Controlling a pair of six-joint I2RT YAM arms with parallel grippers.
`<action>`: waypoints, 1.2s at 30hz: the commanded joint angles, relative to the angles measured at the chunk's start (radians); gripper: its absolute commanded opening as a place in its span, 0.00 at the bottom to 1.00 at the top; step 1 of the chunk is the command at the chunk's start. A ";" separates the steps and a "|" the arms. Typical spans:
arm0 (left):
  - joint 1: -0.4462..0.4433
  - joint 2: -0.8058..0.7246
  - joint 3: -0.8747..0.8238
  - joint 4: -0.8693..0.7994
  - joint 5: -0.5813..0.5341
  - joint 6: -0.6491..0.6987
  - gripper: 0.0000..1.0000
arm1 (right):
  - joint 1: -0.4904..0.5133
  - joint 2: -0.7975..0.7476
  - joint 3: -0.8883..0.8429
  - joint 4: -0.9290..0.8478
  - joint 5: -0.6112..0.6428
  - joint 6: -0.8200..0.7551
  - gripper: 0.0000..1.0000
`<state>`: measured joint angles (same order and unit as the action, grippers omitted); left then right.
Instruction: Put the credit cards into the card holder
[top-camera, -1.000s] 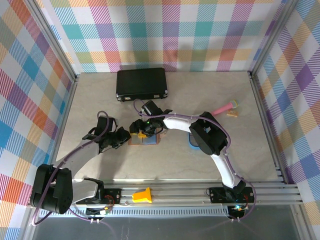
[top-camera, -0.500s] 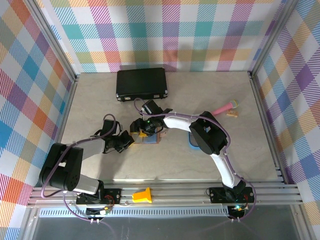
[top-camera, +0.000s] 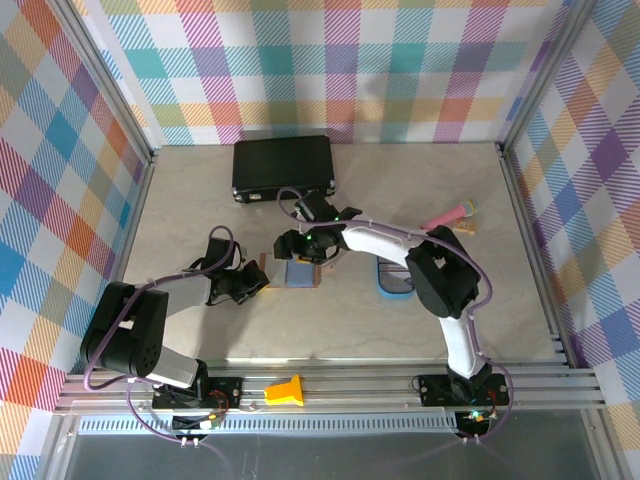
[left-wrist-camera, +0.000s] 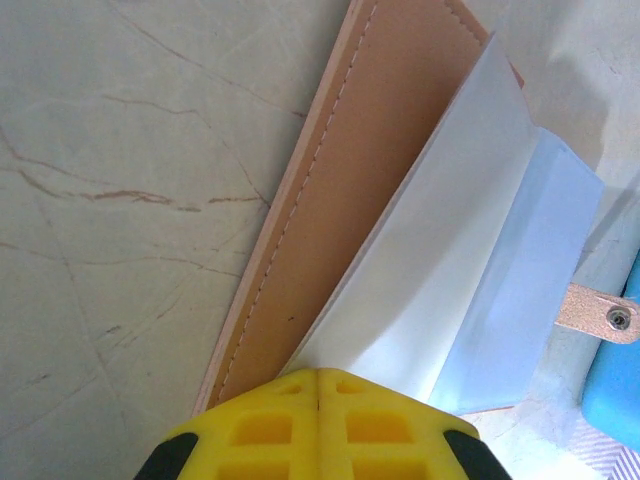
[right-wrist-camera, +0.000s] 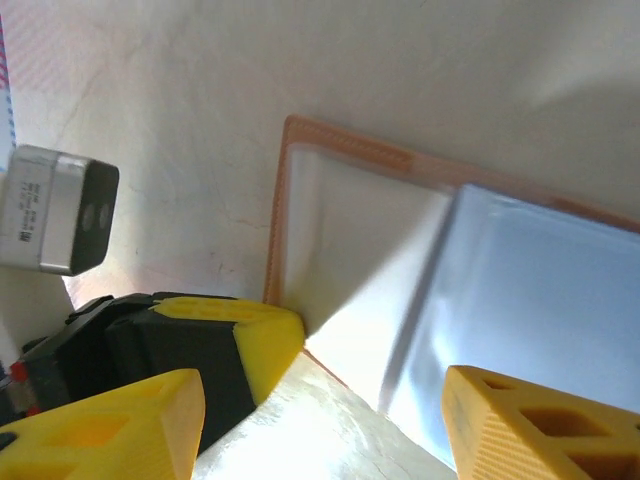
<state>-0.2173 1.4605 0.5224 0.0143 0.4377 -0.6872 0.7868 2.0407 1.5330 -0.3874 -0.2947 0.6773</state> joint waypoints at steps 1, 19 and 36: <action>0.006 0.050 -0.019 -0.016 -0.054 0.018 0.04 | -0.007 -0.021 -0.010 -0.135 0.091 -0.052 0.64; 0.005 0.082 -0.014 -0.001 -0.047 0.019 0.05 | -0.008 0.085 0.071 -0.185 0.050 -0.029 0.65; 0.006 0.102 -0.011 0.010 -0.042 0.019 0.05 | -0.004 0.068 0.047 -0.072 -0.041 -0.022 0.63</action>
<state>-0.2134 1.4975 0.5285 0.0593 0.4744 -0.6838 0.7738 2.1277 1.5921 -0.5156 -0.2817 0.6609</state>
